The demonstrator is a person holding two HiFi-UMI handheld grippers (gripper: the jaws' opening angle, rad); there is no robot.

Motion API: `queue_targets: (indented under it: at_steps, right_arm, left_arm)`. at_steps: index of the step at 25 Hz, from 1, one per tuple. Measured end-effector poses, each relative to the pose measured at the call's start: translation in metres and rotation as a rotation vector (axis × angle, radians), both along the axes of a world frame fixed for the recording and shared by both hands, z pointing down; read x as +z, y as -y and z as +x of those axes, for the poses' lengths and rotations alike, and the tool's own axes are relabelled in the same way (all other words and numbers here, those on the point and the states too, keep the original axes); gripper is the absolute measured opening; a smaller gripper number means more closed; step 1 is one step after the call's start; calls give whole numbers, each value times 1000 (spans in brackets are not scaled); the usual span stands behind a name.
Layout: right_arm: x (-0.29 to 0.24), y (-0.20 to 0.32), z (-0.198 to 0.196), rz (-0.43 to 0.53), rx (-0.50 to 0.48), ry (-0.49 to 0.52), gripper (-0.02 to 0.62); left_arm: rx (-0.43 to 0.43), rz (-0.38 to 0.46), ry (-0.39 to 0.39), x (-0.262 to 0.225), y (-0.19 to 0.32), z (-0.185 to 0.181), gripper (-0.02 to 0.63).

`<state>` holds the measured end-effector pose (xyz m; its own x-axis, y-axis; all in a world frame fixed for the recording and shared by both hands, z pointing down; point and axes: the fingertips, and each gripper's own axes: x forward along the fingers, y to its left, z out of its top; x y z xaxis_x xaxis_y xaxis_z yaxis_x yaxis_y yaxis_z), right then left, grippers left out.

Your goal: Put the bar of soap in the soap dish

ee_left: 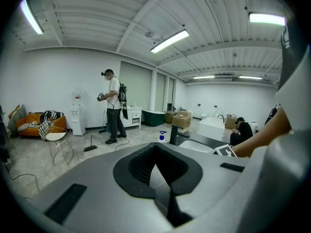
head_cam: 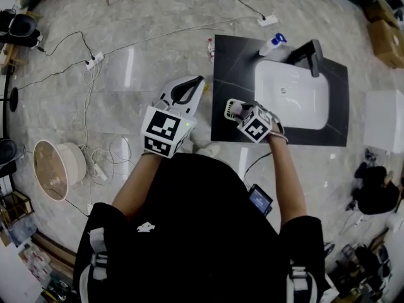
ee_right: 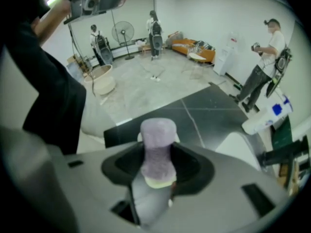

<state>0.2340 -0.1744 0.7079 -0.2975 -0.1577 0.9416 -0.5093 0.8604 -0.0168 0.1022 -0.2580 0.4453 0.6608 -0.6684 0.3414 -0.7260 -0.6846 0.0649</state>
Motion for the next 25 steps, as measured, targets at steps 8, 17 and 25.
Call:
queue_targets:
  at_steps: [8, 17, 25]
  right_arm:
    - [20, 1, 2, -47, -37, -72, 204]
    - [39, 0, 8, -77, -61, -132, 204]
    - [43, 2, 7, -86, -75, -158, 206]
  left_arm:
    - [-15, -23, 7, 7, 3, -4, 25]
    - [-22, -37, 10, 15, 8, -8, 25]
    - [-15, -38, 3, 15, 9, -7, 25]
